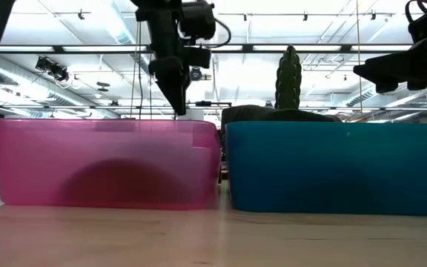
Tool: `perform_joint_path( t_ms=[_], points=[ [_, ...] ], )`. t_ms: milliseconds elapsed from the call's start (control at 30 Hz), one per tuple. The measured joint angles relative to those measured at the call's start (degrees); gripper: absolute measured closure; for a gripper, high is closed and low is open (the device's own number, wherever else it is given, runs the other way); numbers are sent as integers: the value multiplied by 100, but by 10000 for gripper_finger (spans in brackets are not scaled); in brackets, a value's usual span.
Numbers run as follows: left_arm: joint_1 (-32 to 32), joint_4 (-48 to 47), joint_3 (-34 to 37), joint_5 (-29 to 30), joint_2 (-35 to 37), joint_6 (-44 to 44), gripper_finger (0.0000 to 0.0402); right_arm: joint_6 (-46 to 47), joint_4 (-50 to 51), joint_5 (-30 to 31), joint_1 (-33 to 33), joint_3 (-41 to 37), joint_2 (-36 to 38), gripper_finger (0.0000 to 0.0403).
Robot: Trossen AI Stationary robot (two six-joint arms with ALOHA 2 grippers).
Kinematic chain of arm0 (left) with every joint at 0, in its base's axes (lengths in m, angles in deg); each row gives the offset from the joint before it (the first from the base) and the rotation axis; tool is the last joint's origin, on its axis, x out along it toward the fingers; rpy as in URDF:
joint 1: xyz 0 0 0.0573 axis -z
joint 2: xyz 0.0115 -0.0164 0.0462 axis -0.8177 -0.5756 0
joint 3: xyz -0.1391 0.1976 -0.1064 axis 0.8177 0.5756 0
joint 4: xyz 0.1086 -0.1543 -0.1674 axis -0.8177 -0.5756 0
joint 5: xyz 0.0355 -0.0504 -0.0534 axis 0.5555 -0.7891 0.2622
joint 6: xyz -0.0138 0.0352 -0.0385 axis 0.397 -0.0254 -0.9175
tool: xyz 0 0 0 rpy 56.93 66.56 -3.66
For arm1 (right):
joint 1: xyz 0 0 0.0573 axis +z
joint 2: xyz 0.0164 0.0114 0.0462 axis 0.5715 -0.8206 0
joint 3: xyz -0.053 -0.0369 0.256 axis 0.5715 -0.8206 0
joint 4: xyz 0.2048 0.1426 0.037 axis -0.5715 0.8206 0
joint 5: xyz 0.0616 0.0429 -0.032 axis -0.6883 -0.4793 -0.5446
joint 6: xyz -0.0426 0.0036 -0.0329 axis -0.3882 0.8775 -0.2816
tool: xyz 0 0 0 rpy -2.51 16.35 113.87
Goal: Pick & Place hat
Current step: Put the blue cap into the pink bin
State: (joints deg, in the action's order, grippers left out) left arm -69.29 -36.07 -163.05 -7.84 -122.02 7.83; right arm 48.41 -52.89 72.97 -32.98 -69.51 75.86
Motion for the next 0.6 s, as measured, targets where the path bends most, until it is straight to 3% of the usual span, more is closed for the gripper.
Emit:
perform_joint_path(
  t_ms=[600],
  points=[
    [-743,253,2,-46,-1001,273,193,-1,-2,-3,-1,0,0,234]
  ],
)
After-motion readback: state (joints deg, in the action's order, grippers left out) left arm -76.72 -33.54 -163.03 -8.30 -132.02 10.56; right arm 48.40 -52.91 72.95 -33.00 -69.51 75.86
